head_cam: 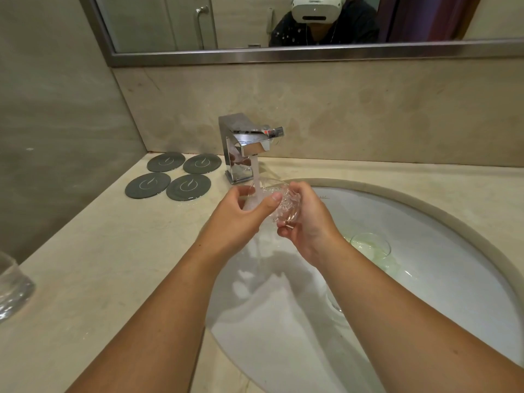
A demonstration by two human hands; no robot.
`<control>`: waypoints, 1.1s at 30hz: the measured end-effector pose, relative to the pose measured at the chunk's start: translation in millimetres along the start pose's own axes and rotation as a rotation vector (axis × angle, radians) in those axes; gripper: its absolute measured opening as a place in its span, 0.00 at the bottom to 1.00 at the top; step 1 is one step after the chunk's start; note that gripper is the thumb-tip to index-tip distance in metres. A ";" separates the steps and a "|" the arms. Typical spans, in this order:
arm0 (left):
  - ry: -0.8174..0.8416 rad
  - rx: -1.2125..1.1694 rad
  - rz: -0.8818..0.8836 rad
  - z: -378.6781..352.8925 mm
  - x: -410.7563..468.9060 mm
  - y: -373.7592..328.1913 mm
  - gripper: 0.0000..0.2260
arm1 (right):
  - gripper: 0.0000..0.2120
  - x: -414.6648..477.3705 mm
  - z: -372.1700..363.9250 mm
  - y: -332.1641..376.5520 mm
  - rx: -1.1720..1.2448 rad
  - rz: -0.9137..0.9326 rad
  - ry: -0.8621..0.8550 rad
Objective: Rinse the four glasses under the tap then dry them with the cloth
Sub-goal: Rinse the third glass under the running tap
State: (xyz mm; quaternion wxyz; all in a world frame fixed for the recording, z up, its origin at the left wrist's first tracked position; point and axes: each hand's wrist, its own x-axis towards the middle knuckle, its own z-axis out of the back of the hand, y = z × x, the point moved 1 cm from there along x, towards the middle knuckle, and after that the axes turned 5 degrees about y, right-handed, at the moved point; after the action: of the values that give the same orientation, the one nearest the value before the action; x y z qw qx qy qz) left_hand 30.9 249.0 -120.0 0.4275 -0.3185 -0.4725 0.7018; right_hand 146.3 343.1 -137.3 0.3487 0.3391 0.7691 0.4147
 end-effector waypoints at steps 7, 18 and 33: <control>-0.030 -0.036 -0.054 1.4 -0.5 -3.9 0.33 | 0.24 -1.9 4.3 -0.5 -0.090 -0.098 0.011; 0.041 -0.018 -0.053 -1.8 -0.5 -2.1 0.42 | 0.15 -1.4 2.8 1.3 0.036 0.000 -0.027; -0.020 0.046 -0.108 1.3 -5.8 -12.7 0.25 | 0.23 -2.5 3.5 -1.6 -0.013 -0.127 0.006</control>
State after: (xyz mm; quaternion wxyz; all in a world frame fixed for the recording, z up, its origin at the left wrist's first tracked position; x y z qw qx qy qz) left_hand 36.1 245.6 -107.5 0.4672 -0.2757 -0.4769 0.6916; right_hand 150.2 341.8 -139.5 0.3740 0.2861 0.7874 0.3979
